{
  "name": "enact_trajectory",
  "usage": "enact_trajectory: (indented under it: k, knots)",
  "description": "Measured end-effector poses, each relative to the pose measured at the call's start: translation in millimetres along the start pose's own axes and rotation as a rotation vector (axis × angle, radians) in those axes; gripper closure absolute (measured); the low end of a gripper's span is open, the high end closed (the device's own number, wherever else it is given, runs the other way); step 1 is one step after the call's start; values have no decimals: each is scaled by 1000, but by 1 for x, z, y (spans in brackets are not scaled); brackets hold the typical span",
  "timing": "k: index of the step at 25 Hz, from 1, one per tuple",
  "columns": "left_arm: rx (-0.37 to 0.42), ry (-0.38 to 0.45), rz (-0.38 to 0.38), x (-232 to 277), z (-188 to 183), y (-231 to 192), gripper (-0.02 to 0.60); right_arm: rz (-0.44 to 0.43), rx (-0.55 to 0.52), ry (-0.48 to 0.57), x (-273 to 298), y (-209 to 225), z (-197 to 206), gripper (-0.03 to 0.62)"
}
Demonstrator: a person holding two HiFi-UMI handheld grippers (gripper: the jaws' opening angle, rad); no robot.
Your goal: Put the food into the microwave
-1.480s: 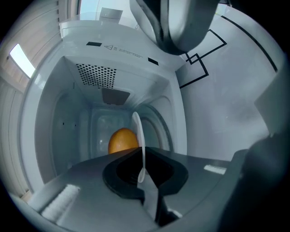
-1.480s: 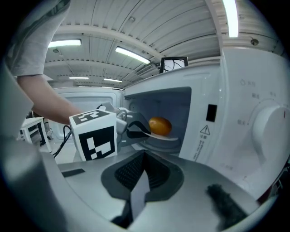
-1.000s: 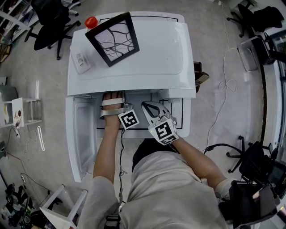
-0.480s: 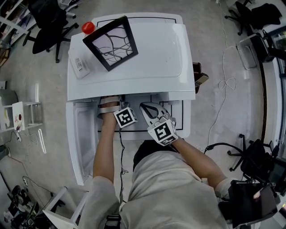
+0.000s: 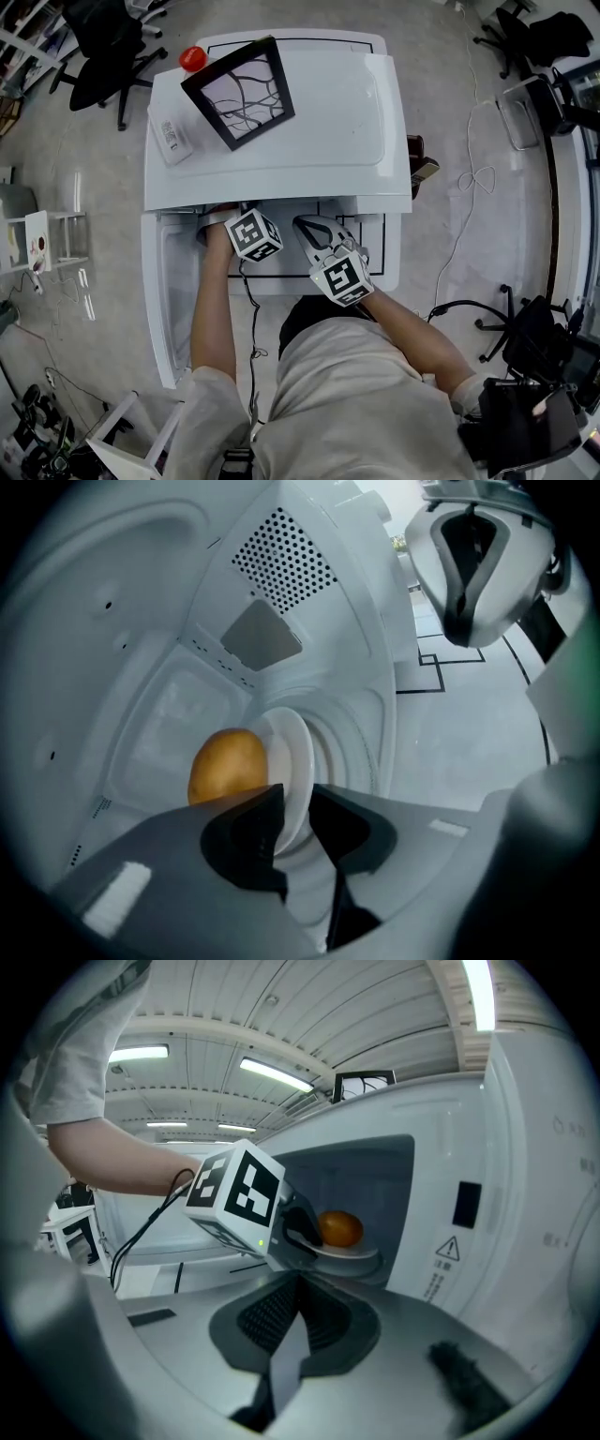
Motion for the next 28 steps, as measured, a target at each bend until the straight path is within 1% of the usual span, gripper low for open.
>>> enact_trajectory:
  k: [3,8,13,15,20,24,28]
  knots:
    - [-70,8,36,-3,1,-1,482,-3,0,-8,-1,0,-1,583]
    - [-196,46,92,-8,2,-5,471,-8,0,-8,-2,-1,-1,583]
    - [-283,61,177,-12,5,-2,449,-6,1,-16,-5,-3,3,583]
    - [-303,62,205,-12,6,2,432,-7,0,-17,-6,-5,3,583]
    - [-358,96,228,-13,2,7,427,-9,-4,-18,-11,-7,2,583]
    - [-332,94,199,-19,0,5,428,-5,-13,-13,-15,-6,0,583]
    - [-340,104,172,-29,-3,11,434,-6,-17,-16,-19,-9,1,583]
Point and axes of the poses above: the fingertips, and each gripper's own axes: x forward along the fingers, y to its right, z out of its underside, the point moved 4 cm from there along -x, backward along the fingers
